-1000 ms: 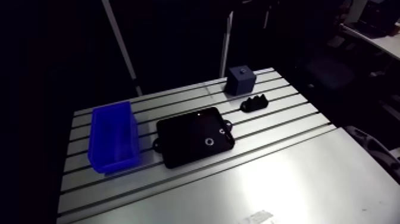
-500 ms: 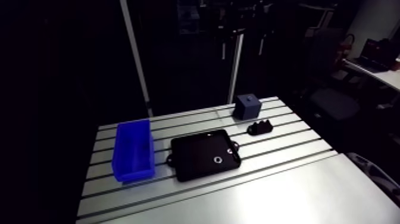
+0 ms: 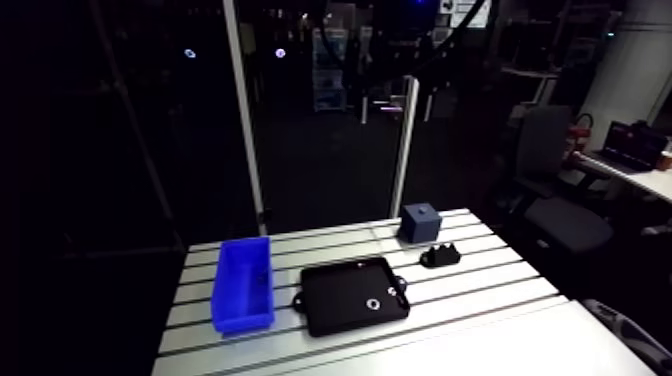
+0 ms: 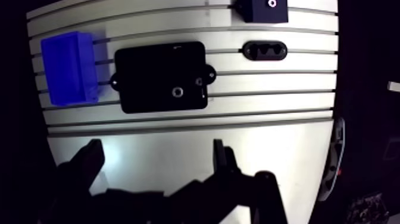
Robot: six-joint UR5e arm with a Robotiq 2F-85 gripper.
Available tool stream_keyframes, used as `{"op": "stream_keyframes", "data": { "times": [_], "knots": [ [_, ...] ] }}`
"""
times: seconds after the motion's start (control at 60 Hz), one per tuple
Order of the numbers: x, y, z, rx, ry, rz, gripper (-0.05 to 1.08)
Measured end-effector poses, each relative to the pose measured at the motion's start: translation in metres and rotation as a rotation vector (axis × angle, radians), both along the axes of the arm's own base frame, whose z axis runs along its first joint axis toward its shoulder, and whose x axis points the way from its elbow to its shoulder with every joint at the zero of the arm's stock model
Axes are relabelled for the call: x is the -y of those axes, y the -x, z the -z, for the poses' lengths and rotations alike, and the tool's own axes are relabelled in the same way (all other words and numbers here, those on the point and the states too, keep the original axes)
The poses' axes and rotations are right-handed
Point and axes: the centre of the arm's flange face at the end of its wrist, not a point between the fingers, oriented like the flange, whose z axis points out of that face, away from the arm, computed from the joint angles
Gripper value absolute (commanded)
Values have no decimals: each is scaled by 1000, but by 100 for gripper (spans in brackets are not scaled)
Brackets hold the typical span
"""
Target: Pick up the M10 bolt and insert it into the hole until fully seated.
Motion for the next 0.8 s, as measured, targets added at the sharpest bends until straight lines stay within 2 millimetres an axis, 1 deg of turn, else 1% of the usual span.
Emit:
{"op": "stream_keyframes", "data": {
  "times": [0.117, 0.283, 0.483, 0.8],
  "knots": [
    [8, -12, -13, -14, 7, -10, 1],
    [11, -17, -21, -25, 9, -16, 1],
    [12, -17, -25, -31, 8, -20, 1],
    [13, -17, -24, -29, 9, -22, 1]
  ]
}}
